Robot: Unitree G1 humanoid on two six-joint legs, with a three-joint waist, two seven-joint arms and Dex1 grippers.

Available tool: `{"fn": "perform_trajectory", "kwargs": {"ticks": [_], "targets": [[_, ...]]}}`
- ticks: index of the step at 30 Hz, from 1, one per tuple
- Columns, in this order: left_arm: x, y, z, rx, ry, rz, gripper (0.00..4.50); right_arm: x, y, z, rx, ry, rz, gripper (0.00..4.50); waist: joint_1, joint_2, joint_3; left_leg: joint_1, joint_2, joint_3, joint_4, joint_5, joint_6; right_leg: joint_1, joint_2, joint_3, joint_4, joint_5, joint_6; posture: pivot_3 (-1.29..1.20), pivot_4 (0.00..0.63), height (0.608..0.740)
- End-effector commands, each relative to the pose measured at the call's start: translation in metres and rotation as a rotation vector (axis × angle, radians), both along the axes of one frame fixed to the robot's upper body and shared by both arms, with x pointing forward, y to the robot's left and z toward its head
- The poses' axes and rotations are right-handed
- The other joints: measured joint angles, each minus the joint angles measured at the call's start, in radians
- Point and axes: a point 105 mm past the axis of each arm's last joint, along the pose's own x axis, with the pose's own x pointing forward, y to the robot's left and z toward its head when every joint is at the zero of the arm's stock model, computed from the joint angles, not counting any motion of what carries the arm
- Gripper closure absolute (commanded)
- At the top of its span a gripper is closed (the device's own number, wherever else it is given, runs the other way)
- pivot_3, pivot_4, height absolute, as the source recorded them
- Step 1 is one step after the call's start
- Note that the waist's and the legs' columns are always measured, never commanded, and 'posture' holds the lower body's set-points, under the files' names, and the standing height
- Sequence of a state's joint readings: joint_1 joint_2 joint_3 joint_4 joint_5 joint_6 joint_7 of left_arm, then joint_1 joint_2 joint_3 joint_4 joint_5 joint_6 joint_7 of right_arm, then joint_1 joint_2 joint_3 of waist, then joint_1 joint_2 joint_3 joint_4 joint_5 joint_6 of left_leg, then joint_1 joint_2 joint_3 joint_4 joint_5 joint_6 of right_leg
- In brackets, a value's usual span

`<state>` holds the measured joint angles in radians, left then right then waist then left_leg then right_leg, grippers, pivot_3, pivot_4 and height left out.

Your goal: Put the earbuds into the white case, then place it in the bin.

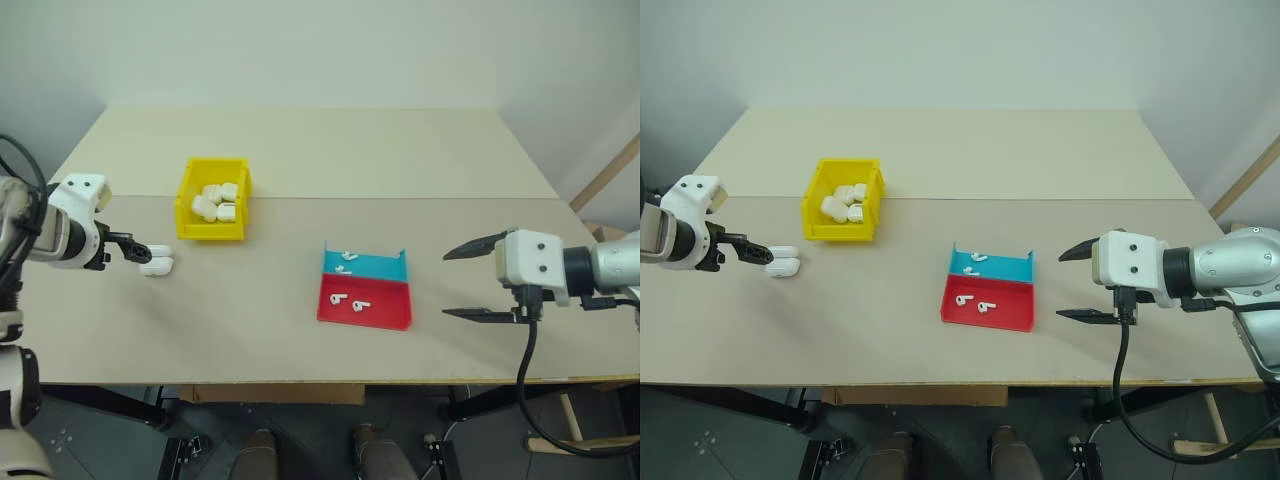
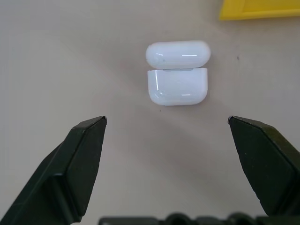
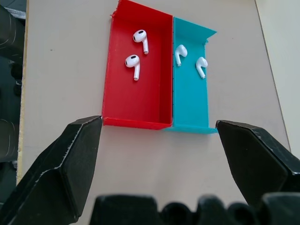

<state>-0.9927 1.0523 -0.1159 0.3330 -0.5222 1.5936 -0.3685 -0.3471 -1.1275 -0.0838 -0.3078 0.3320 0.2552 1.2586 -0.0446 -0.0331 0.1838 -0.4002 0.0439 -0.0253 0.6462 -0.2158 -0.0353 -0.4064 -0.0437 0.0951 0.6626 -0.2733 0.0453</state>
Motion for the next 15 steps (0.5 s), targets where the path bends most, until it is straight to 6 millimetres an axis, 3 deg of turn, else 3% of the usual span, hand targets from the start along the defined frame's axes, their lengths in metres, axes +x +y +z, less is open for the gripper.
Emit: {"fn": "perform_trajectory", "kwargs": {"ticks": [1, 15], "targets": [[0.006, 0.011, 0.004, 0.005, 0.001, 0.04, 0.0, 0.0, 0.0, 0.008, 0.002, -0.027, -0.009, 0.02, 0.0, 0.0, 0.0, 0.0, 0.0, 0.0, 0.0, 0.0, 0.0, 0.0, 0.0, 0.0, 0.0, 0.0, 0.0, 0.0, 0.15, 0.74], [0.036, 0.002, -0.023, 0.037, 0.071, -0.054, 0.0, -0.001, -0.002, 0.006, 0.001, -0.013, -0.048, 0.02, 0.003, 0.0, 0.0, -0.003, 0.0, -0.001, 0.002, 0.0, 0.0, 0.0, 0.0, -0.001, 0.0, 0.0, 0.0, 0.0, 0.15, 0.74]]}}
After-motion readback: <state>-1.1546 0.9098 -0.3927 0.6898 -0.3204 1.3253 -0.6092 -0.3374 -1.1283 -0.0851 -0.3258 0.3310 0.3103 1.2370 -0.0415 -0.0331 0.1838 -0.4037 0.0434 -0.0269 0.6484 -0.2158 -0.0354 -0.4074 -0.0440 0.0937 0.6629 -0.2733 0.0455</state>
